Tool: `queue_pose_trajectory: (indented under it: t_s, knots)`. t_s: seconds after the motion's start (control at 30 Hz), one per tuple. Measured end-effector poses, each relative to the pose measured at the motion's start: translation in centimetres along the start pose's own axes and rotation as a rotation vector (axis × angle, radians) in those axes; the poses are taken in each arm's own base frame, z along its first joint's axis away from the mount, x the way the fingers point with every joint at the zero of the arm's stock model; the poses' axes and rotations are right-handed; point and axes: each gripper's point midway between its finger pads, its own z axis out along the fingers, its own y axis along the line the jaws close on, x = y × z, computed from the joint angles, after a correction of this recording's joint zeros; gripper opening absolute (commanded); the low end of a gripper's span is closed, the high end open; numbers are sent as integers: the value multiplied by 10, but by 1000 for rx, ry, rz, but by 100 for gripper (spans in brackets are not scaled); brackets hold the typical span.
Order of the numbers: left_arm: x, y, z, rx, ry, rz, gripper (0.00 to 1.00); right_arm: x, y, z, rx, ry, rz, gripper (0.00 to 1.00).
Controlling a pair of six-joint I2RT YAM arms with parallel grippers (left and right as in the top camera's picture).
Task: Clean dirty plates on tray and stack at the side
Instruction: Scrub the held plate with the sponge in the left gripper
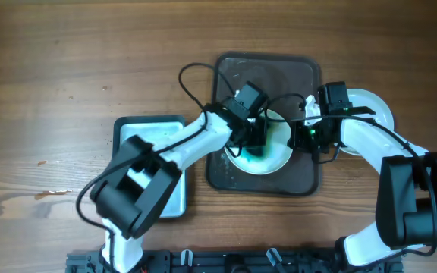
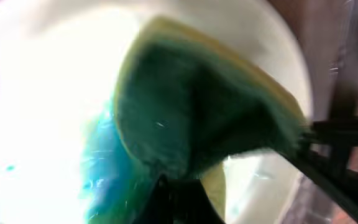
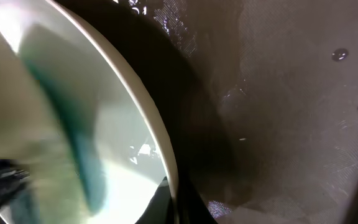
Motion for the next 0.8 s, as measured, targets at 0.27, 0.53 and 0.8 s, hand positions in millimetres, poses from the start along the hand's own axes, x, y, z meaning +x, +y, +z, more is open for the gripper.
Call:
queue_pose_trajectory:
  t_s: [0.27, 0.53, 0.8]
  knots:
    - [-7, 48, -17, -317, -72, -12, 4, 1, 0, 0, 0, 3, 1, 4]
    - [-18, 66, -27, -440, -133, 41, 4, 4, 5, 2, -21, 18, 5, 4]
    - [-26, -3, 0, 1, -75, 41, 4, 5, -1, 1, -10, 22, 30, 4]
